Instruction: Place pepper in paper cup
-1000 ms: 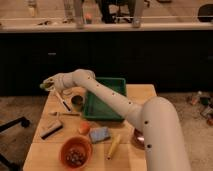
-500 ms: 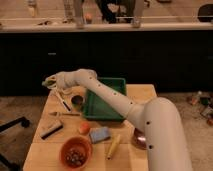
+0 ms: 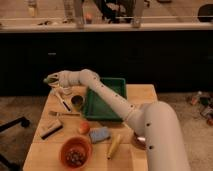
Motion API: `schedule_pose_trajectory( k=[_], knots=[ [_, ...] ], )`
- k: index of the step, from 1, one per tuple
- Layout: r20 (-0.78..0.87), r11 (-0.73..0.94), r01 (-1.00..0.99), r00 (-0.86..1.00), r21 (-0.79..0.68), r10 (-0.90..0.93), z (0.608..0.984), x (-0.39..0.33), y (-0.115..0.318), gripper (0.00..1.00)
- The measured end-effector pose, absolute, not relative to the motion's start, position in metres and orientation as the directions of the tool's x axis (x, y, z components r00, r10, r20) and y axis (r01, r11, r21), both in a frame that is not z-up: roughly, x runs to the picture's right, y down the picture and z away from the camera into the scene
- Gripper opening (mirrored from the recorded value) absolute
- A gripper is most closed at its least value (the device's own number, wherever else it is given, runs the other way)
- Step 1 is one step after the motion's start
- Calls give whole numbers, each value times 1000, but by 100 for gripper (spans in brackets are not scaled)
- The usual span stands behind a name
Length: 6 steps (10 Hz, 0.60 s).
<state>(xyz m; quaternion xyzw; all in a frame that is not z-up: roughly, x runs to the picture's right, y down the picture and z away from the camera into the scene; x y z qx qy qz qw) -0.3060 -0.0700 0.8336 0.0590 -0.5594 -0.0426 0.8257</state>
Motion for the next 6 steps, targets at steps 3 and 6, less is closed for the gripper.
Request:
schedule_pose_trajectory(
  k=[3, 6],
  knots=[
    [932, 988, -55, 344, 141, -114, 843, -300, -76, 0],
    [934, 984, -106, 342, 145, -101, 849, -284, -83, 0]
  ],
)
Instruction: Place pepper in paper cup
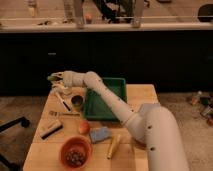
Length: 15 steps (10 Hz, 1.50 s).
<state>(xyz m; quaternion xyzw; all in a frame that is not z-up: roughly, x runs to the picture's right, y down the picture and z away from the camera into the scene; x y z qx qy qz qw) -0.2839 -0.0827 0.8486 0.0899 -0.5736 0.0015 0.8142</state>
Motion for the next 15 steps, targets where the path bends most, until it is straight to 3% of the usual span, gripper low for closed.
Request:
schedule_pose_trajectory(
  k=[11, 12, 15],
  knots=[
    [947, 986, -147, 320, 78, -27, 883, -284, -66, 2],
    [947, 986, -148, 321, 78, -27, 883, -283, -66, 7],
    [947, 986, -146, 319, 78, -28, 882, -284, -66, 39]
  ],
)
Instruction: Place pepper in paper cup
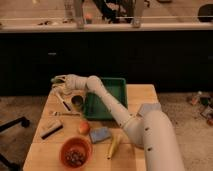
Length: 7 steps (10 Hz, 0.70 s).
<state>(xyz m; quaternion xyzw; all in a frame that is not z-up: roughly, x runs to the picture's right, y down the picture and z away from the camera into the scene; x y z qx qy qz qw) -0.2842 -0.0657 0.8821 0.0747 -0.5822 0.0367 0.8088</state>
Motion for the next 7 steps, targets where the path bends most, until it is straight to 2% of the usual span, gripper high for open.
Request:
schedule_pose_trajectory(
  k=[3, 4, 7],
  knots=[
    [948, 986, -145, 318, 78, -28, 882, -285, -65, 70],
    [948, 986, -145, 318, 78, -28, 882, -285, -65, 77],
    [948, 986, -145, 317, 77, -28, 882, -285, -65, 80]
  ],
)
